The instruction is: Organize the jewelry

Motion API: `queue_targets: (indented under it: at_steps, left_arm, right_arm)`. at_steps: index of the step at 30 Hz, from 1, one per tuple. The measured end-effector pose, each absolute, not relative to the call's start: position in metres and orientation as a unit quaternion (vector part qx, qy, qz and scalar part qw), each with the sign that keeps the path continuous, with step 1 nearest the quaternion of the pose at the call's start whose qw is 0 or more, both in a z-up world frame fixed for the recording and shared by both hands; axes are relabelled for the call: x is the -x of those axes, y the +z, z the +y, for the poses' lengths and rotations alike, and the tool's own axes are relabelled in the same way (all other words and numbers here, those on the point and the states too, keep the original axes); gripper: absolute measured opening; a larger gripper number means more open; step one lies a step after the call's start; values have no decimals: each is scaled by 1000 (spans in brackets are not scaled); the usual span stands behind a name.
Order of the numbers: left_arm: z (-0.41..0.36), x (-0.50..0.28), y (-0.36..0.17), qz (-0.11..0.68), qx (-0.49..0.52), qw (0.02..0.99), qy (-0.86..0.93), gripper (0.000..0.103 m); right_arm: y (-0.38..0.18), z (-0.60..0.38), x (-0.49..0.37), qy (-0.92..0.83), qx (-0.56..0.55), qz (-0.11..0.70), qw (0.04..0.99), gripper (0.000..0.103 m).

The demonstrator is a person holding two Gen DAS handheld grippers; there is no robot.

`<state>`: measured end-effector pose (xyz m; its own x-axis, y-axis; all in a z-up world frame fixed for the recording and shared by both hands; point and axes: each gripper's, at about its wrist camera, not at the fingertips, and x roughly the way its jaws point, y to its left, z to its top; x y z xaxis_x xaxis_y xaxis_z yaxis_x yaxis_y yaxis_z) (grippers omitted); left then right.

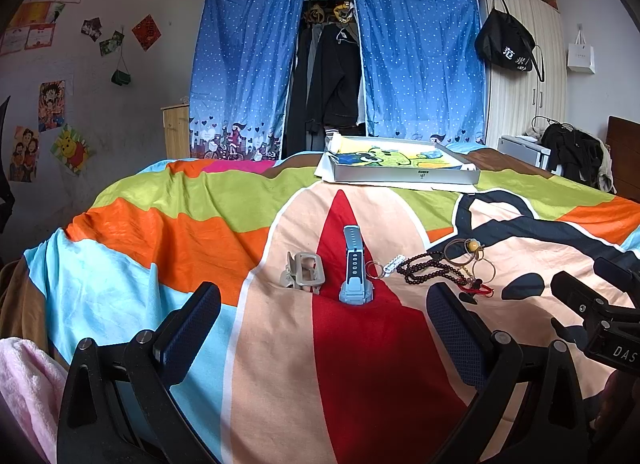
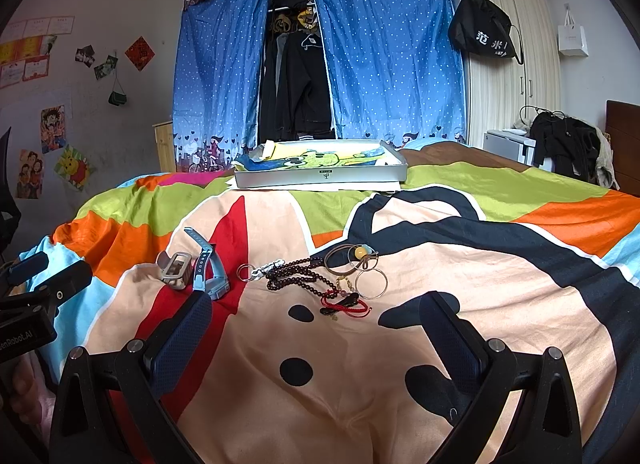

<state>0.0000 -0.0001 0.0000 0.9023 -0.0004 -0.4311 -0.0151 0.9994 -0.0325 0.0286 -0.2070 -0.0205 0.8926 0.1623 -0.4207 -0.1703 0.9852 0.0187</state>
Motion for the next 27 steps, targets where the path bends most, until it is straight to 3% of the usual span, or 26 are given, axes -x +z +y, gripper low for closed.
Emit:
queue_targets:
  at_steps: [27]
  left_arm:
    - [0,0,0,221,19,975,4,101]
  right_arm:
    - [-21,-209,-29,86,7,218,972,103]
